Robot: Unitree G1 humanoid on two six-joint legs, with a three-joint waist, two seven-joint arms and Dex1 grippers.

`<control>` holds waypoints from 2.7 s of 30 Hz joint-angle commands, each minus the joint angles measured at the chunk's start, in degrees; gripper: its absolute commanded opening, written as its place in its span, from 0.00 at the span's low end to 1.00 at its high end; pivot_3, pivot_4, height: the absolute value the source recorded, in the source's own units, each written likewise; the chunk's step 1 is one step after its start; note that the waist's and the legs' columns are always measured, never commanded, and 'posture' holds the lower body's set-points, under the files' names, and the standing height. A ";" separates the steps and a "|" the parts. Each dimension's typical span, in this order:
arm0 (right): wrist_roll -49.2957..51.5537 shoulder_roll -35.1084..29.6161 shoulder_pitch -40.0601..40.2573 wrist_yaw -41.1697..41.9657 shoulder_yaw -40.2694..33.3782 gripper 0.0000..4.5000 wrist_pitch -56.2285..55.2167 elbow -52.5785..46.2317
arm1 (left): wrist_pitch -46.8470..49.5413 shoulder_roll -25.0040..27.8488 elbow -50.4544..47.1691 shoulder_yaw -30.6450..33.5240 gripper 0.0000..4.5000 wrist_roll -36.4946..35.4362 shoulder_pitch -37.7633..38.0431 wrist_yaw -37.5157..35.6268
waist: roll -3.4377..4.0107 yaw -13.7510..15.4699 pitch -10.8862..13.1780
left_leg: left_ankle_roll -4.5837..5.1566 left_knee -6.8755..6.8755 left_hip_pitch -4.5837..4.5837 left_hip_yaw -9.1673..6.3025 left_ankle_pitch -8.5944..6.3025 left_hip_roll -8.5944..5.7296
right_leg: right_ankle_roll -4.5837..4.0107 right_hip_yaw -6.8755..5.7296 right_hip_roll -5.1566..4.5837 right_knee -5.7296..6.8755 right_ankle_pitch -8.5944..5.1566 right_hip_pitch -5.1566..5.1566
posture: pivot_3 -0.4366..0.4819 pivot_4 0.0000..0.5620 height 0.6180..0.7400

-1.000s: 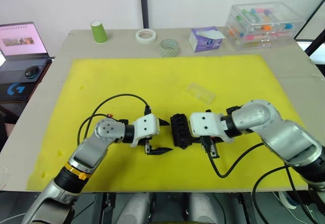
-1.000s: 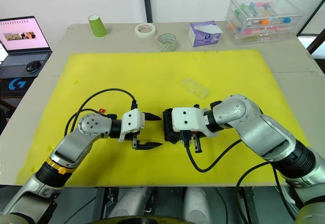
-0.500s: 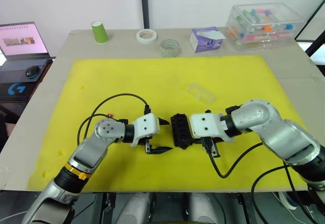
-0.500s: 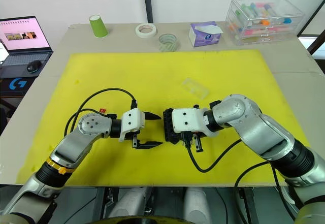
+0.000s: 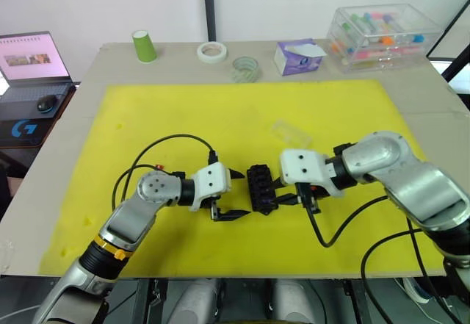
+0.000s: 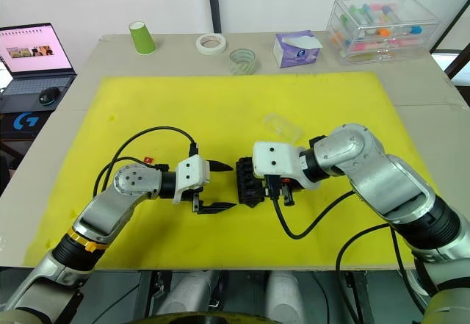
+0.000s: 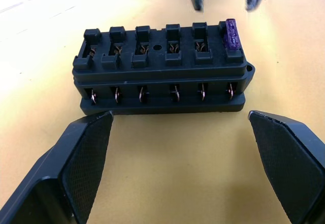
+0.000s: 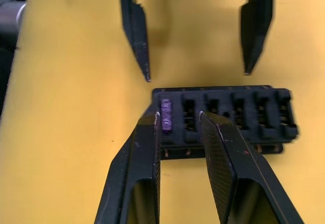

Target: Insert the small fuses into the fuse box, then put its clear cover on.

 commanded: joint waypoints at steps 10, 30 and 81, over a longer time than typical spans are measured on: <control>1.63 1.02 1.20 -0.36 -1.01 0.01 -2.35 -0.24 | -0.25 0.11 -0.47 1.02 1.00 -0.07 -1.21 0.04 | 0.00 0.02 0.00 | 0.00 0.00 0.00 0.00 0.00 0.00 | 0.00 0.00 0.00 0.00 0.00 0.00 | 0.48 0.27 1.00; -7.66 -1.44 6.80 -0.18 4.77 0.01 -11.12 4.47 | -0.07 0.53 -0.16 1.74 1.00 0.19 -1.60 0.67 | -0.17 0.05 -0.14 | 0.00 0.00 0.10 -0.01 0.00 0.00 | 0.00 -0.01 0.01 -0.01 0.00 0.12 | 0.48 0.27 1.00; -5.46 -16.16 7.53 7.00 -18.89 1.00 -24.80 31.13 | 15.99 30.91 0.13 63.90 1.00 -15.39 39.89 -15.41 | 0.27 -0.39 0.16 | 0.13 -0.19 0.08 0.12 -0.11 0.07 | -0.02 0.04 0.01 -0.21 -0.01 0.05 | 0.48 0.27 1.00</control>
